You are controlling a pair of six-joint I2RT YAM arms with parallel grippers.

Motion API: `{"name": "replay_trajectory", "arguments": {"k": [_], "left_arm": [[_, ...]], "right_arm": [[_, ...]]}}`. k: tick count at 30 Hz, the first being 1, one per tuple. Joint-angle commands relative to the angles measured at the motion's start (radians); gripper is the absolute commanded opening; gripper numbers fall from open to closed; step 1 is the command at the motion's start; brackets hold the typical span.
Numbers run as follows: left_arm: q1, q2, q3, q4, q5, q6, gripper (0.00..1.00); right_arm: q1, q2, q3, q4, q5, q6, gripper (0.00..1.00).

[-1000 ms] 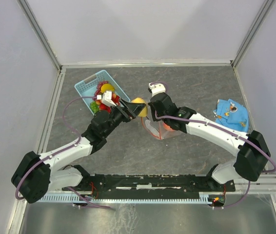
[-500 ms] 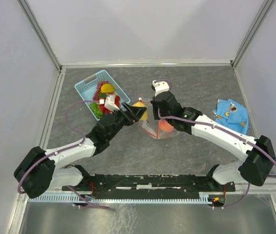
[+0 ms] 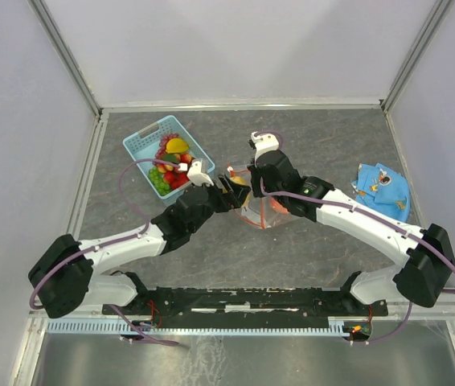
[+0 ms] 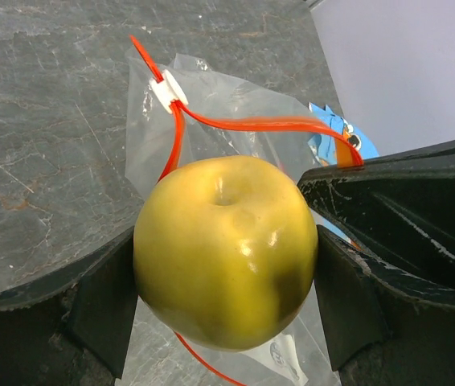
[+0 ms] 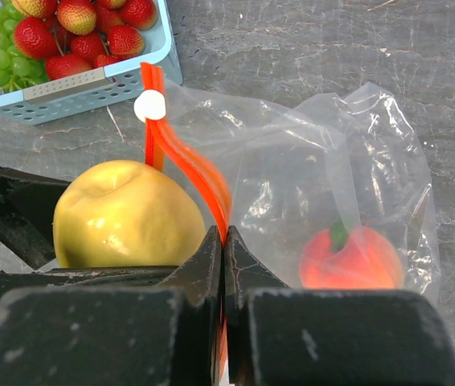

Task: Place the food in the zip-top bag and seal the zipper
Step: Place the fake fruit in the zipper food storage bag.

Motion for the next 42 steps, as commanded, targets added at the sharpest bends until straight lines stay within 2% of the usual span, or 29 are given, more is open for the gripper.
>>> {"name": "replay_trajectory", "arguments": {"k": [1, 10, 24, 31, 42], "left_arm": [[-0.011, 0.018, 0.074, -0.033, -0.056, 0.073, 0.61], [-0.021, 0.045, 0.131, -0.085, -0.022, 0.072, 0.7], [-0.035, 0.068, 0.214, -0.405, -0.285, 0.147, 0.71], [-0.035, 0.01, 0.237, -0.398, -0.178, 0.18, 0.74], [-0.035, -0.012, 0.254, -0.349, -0.061, 0.165, 0.83]], "right_arm": [[-0.003, -0.028, 0.05, 0.054, -0.019, 0.015, 0.02], [-0.003, -0.032, 0.044, 0.051, -0.026, 0.021, 0.01], [-0.003, -0.07, 0.027, 0.07, -0.007, 0.017, 0.02], [-0.003, -0.045, 0.024, 0.087, -0.045, 0.04, 0.02], [-0.003, -0.019, 0.008, 0.118, -0.105, 0.087, 0.02]]}}
